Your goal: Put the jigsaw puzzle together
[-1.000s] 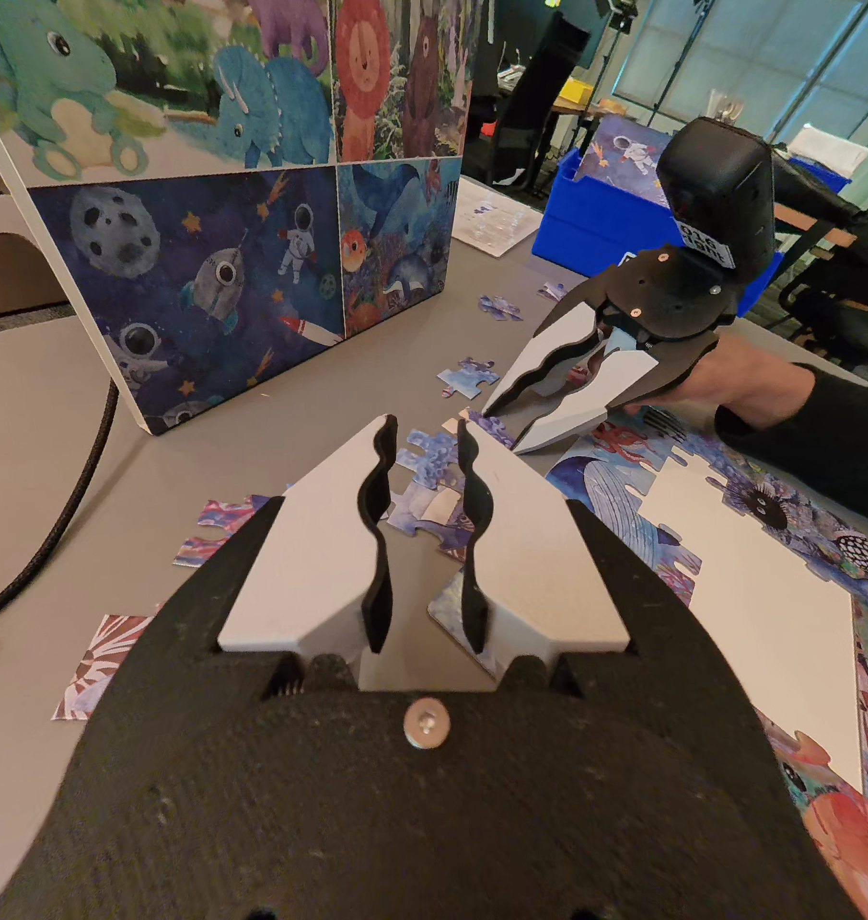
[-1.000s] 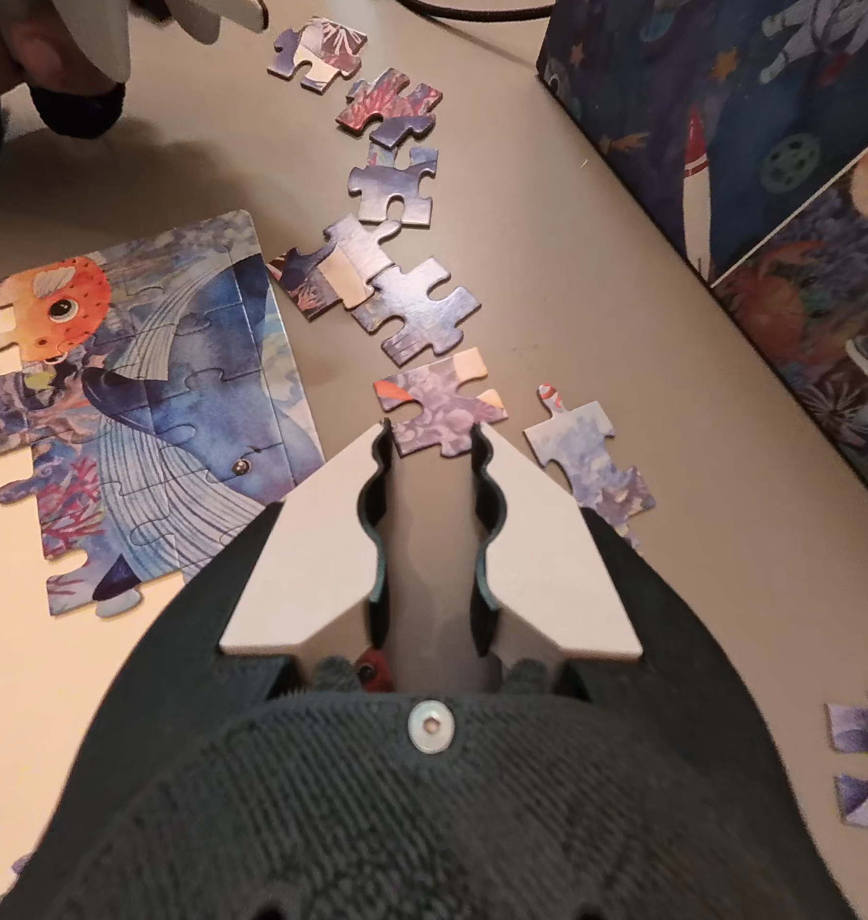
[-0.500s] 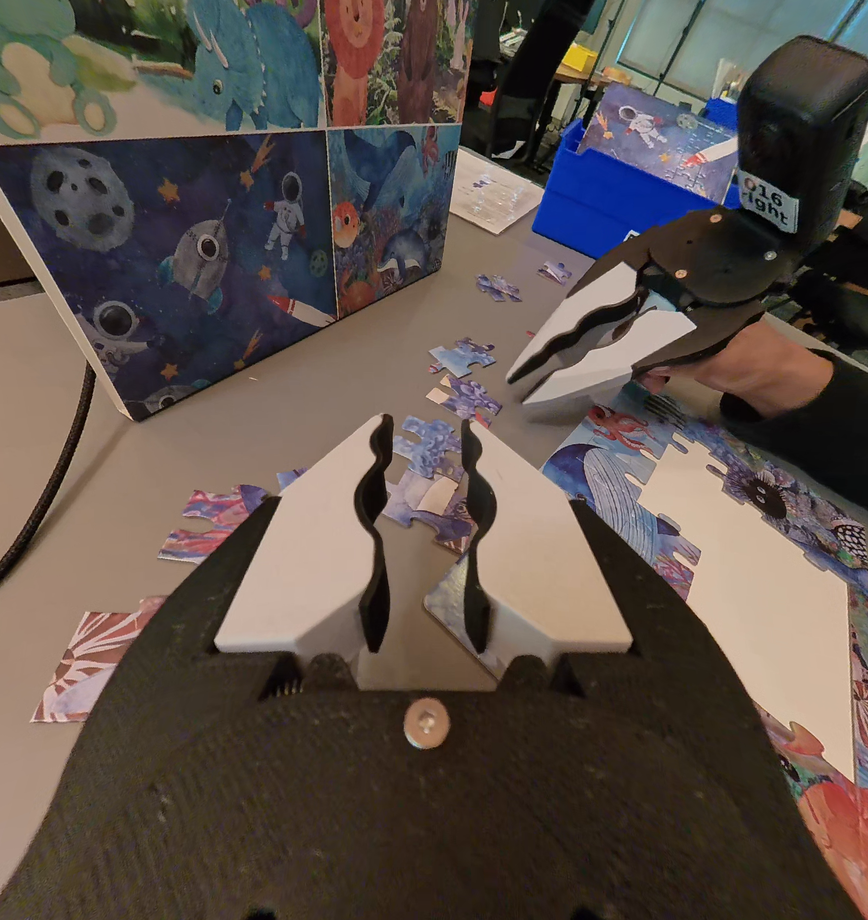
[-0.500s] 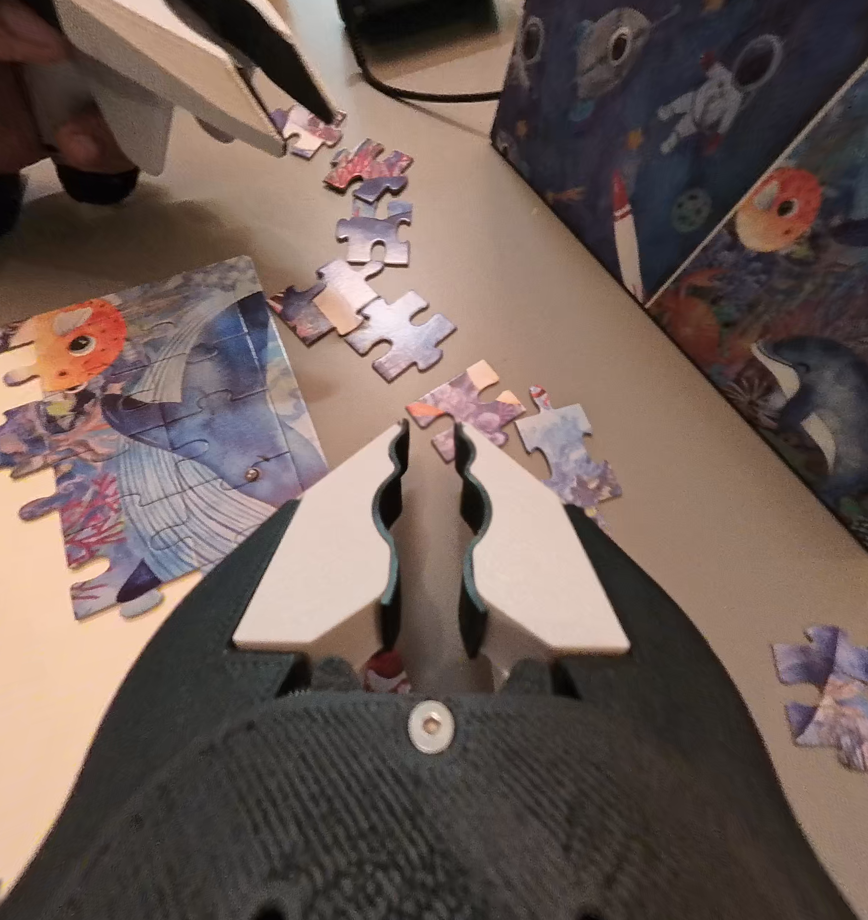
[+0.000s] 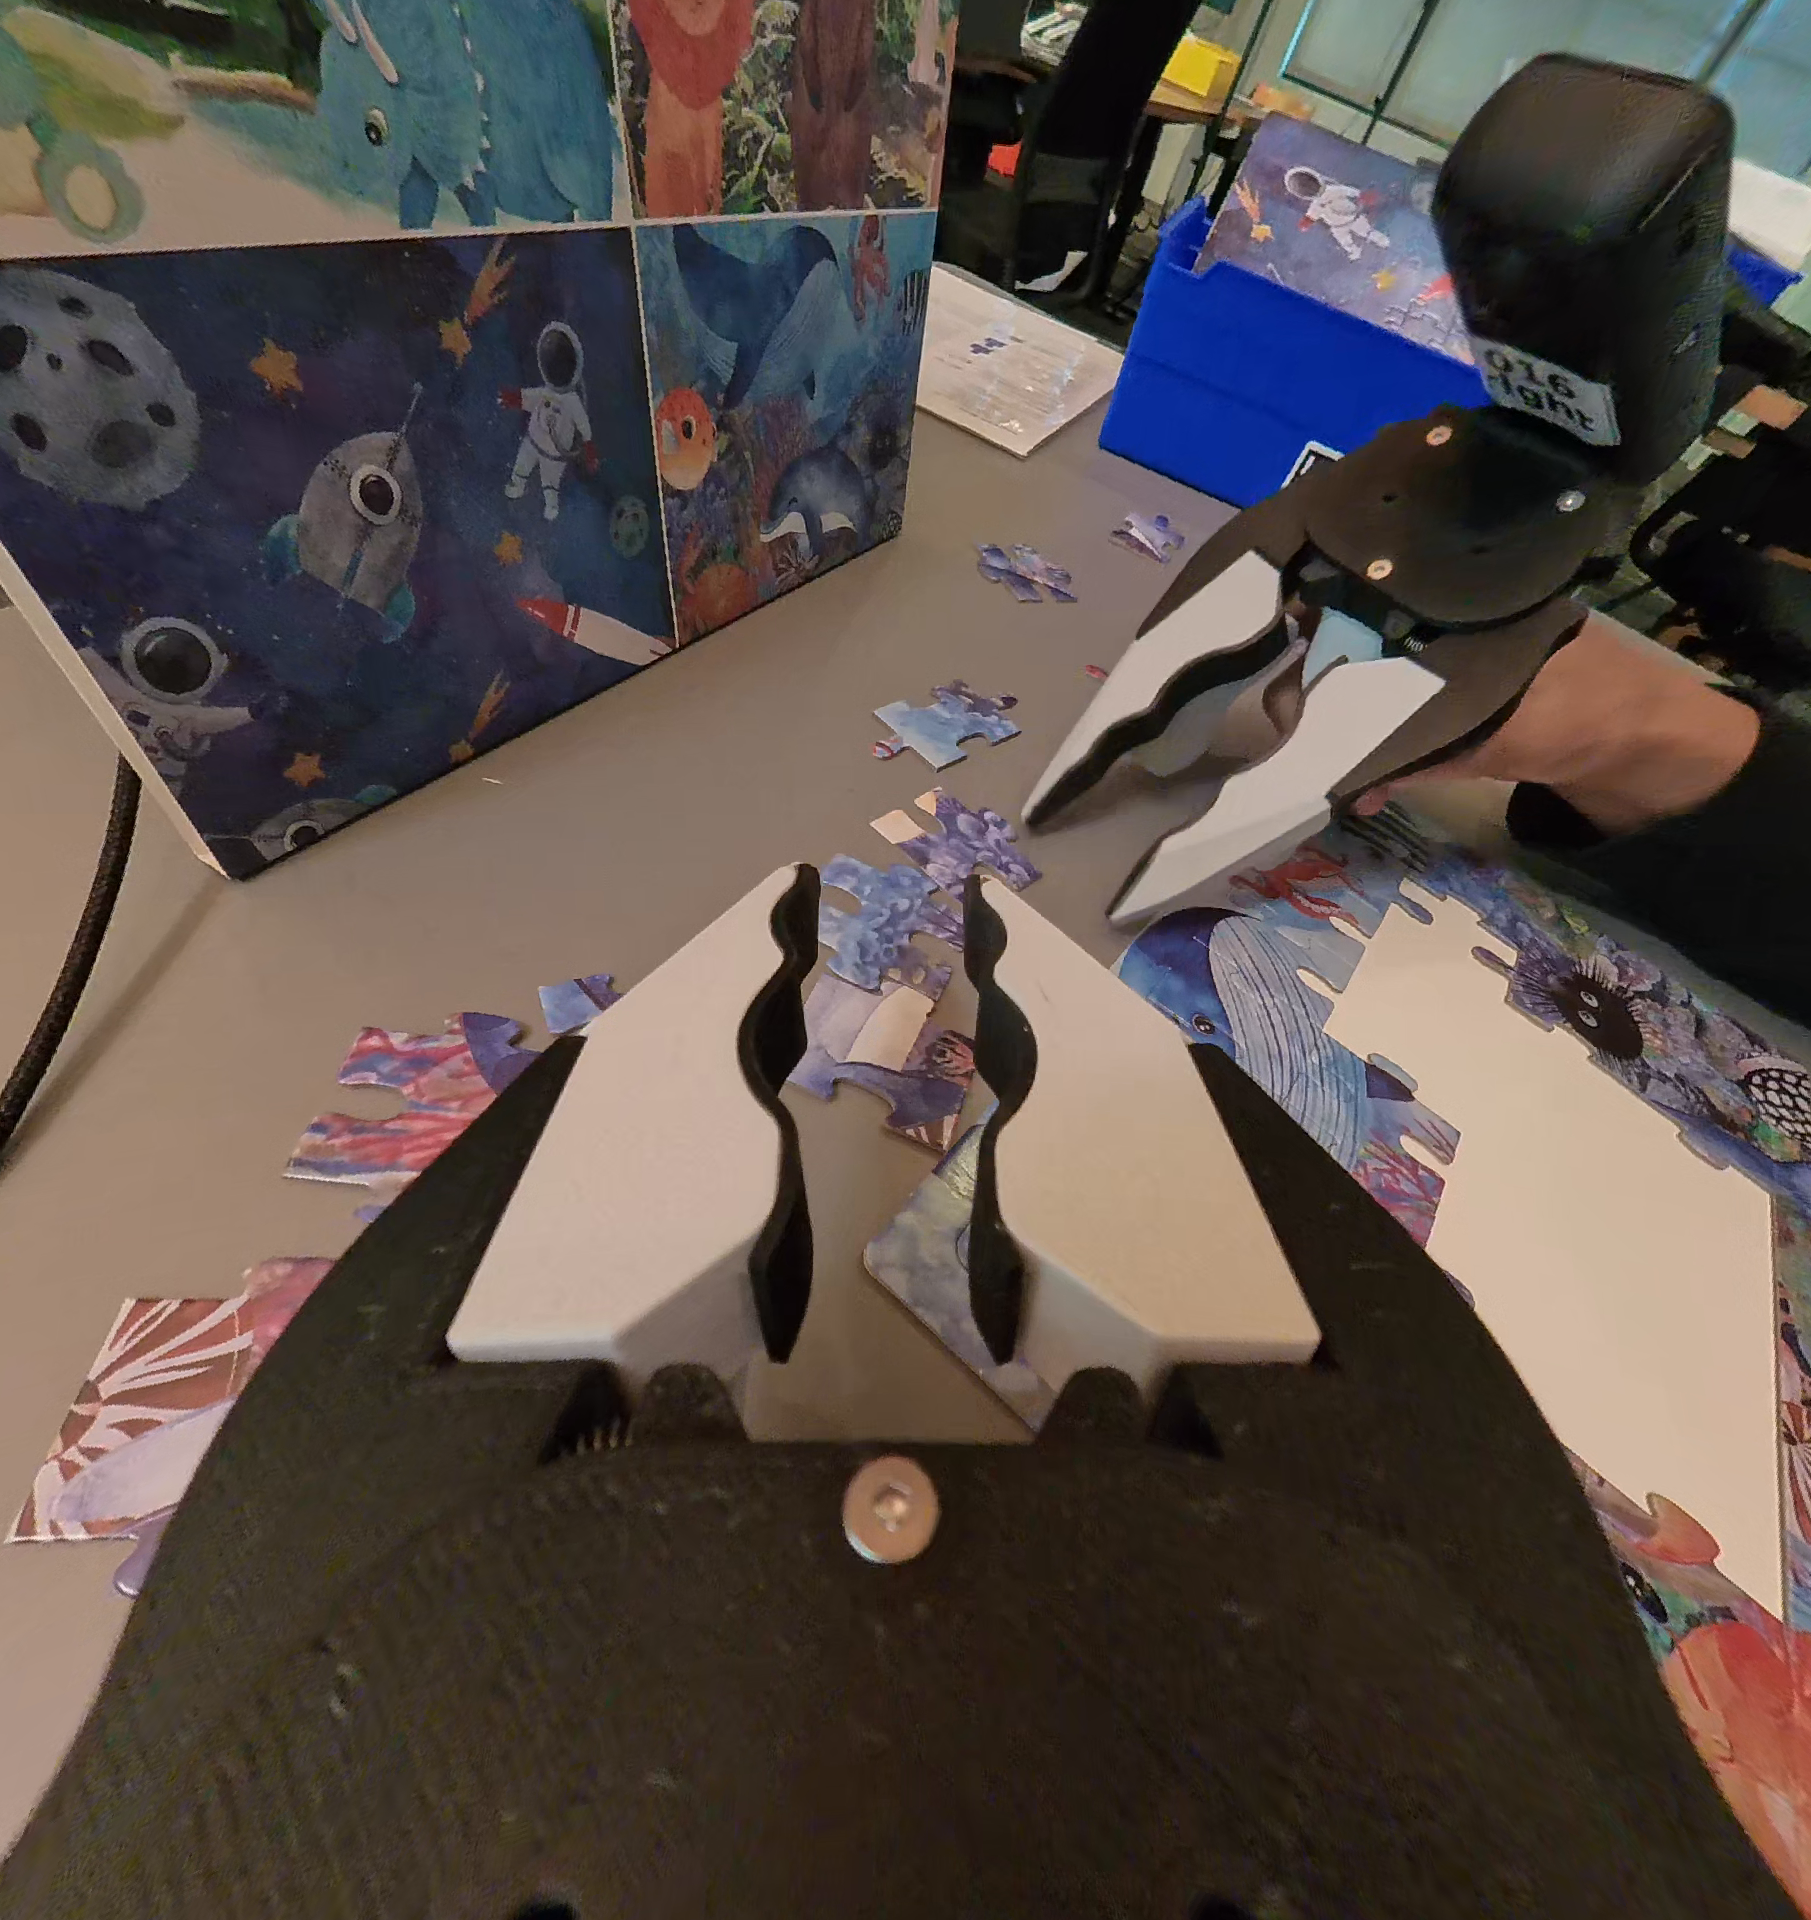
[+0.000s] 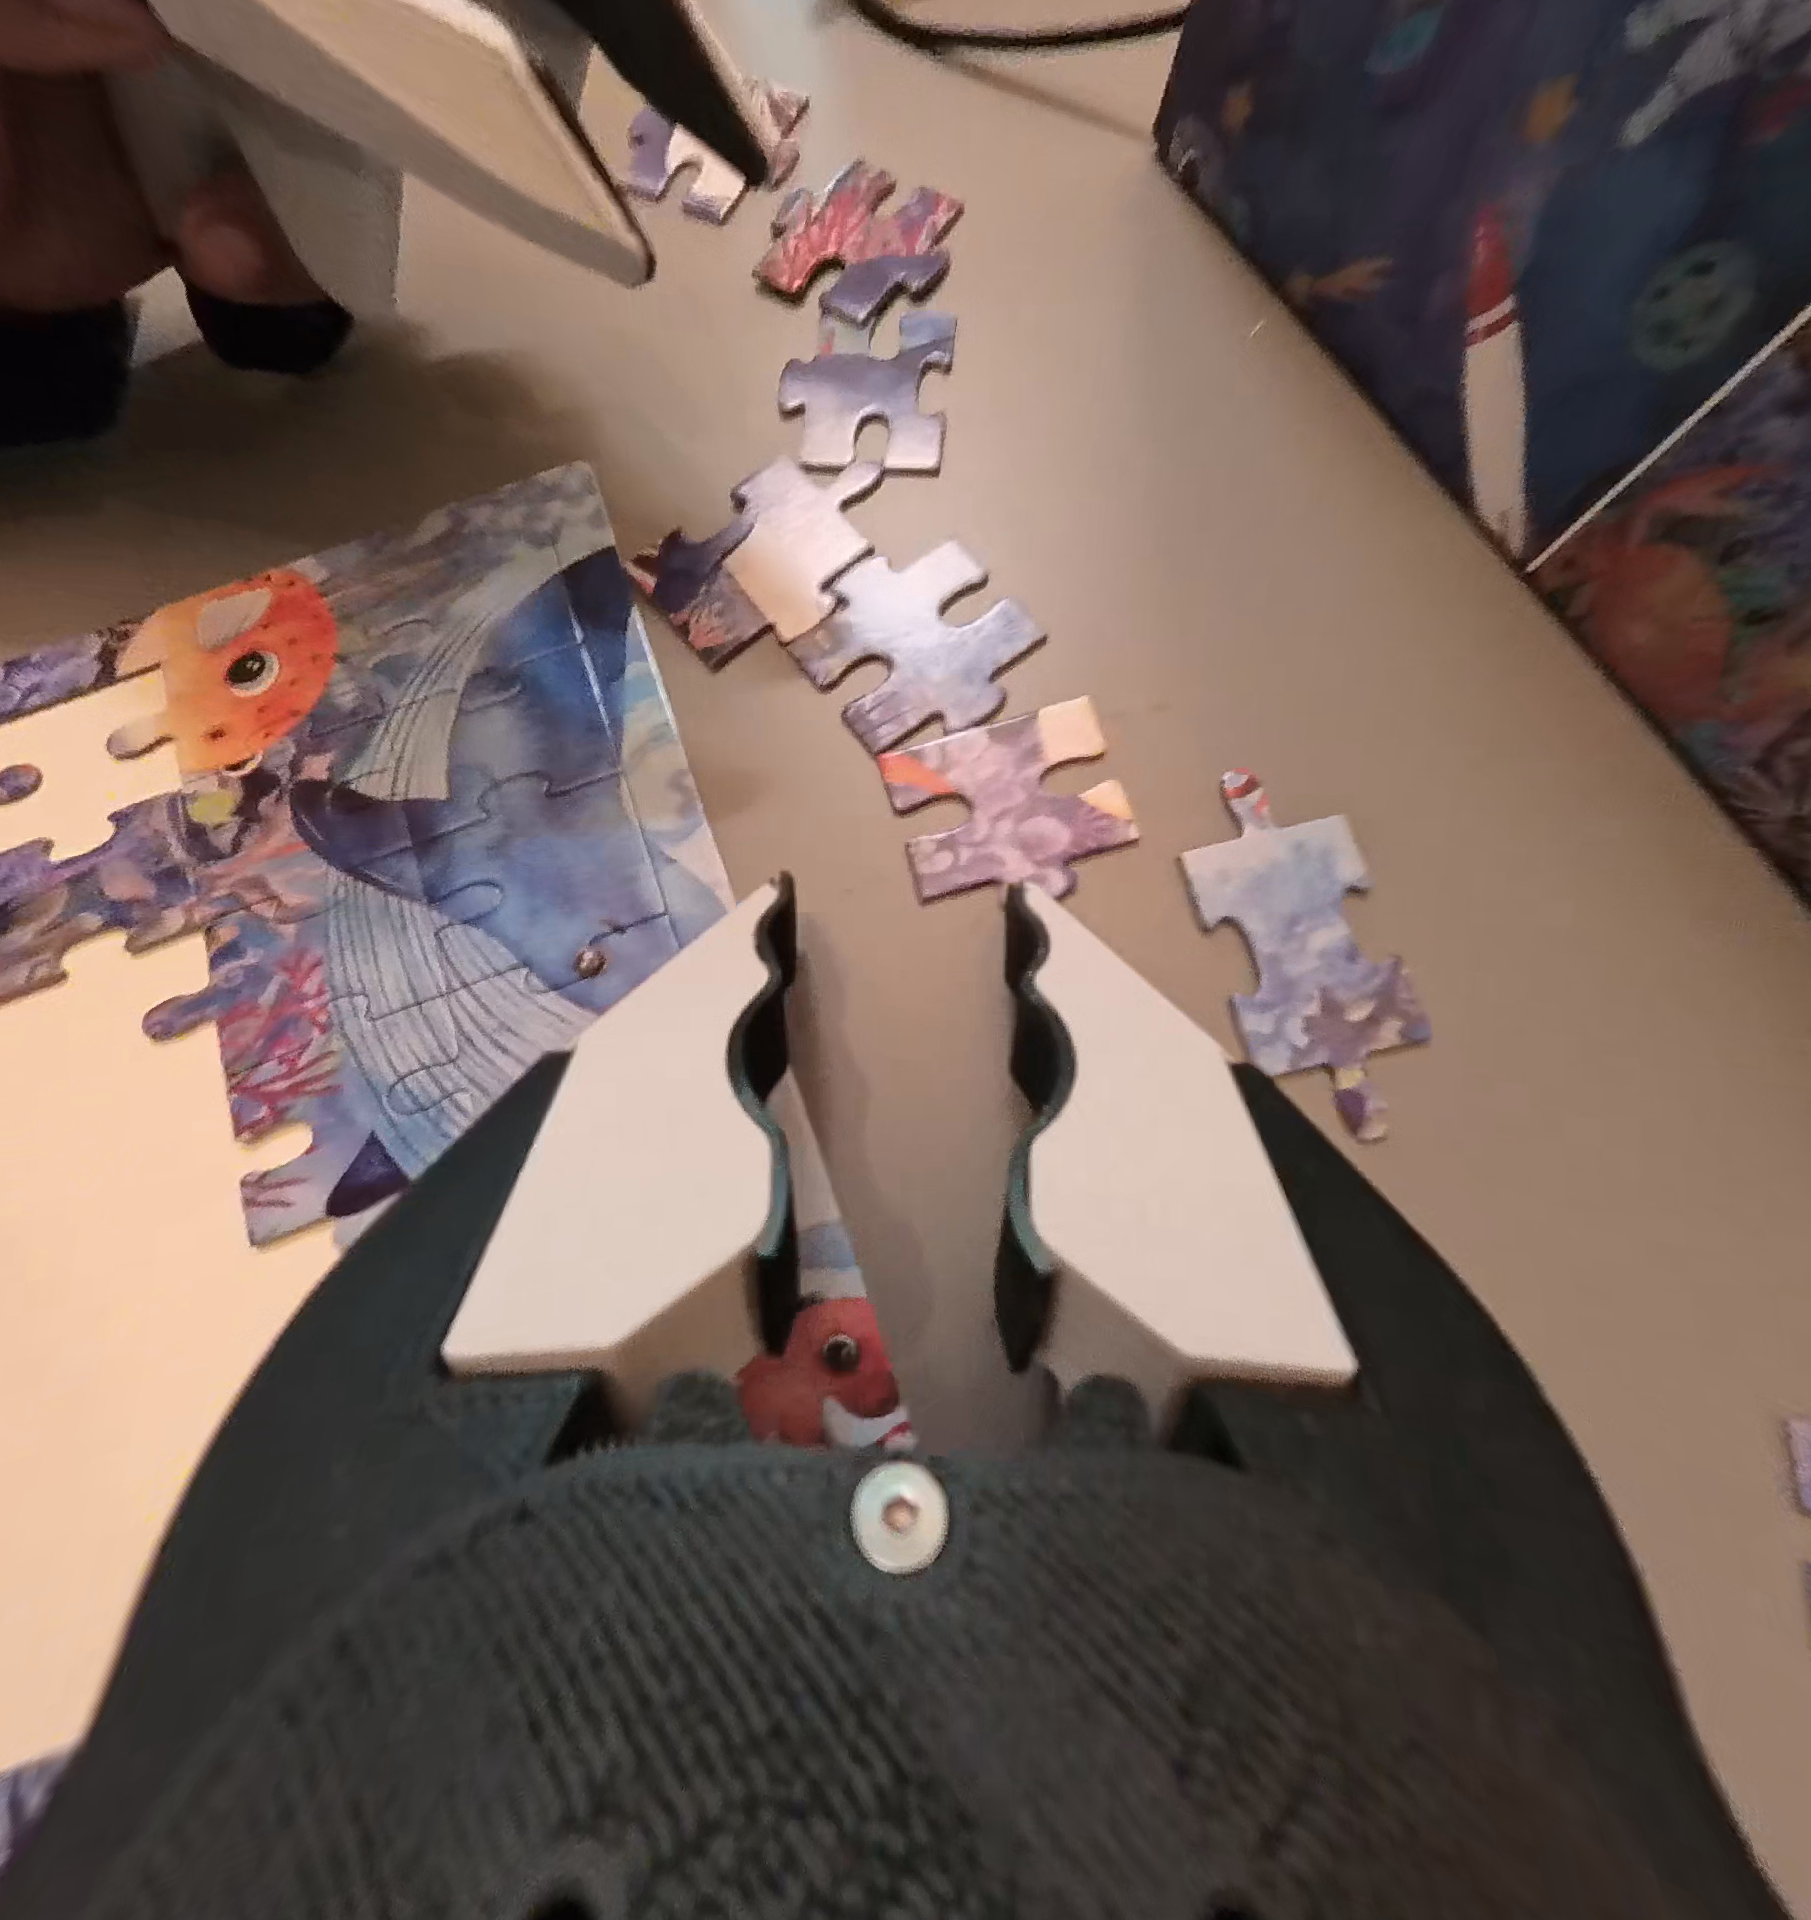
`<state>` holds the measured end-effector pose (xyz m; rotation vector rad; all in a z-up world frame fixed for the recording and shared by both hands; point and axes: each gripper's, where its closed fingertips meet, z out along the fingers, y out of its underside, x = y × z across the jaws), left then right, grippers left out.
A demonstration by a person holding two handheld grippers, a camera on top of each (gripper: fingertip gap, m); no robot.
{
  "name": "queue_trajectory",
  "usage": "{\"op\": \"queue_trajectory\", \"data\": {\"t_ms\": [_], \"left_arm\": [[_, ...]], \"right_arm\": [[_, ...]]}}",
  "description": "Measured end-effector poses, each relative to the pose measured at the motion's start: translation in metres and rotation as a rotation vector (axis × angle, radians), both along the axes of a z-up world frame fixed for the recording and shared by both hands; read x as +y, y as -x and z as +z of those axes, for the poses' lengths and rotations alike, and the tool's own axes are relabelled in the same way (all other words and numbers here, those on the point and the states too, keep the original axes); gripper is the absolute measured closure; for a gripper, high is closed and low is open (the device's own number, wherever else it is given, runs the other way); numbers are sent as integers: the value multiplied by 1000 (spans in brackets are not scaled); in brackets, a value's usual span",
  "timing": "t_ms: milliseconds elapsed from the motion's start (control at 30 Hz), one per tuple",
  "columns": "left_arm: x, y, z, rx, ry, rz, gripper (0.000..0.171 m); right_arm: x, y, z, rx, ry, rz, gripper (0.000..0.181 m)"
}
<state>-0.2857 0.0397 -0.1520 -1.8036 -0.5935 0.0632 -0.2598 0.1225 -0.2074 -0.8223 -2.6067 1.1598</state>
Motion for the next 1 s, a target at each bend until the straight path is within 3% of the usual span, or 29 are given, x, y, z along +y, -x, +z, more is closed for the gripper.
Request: {"op": "queue_trajectory", "data": {"t_ms": [200, 567, 733, 833, 1000], "left_arm": [[-1, 1, 0, -2, -3, 4, 148], [-6, 5, -1, -13, -9, 18, 147], [-7, 6, 0, -24, -21, 19, 147], [-6, 5, -1, -24, -15, 14, 147], [-5, 4, 0, -6, -10, 15, 147]], "right_arm": [[-5, 23, 1, 112, -40, 34, 119], [-13, 31, -8, 34, -81, 194, 132], [-13, 30, -8, 39, -68, 206, 132], [-11, 34, -7, 68, -87, 187, 121], [-14, 32, -8, 44, -63, 182, 127]]}}
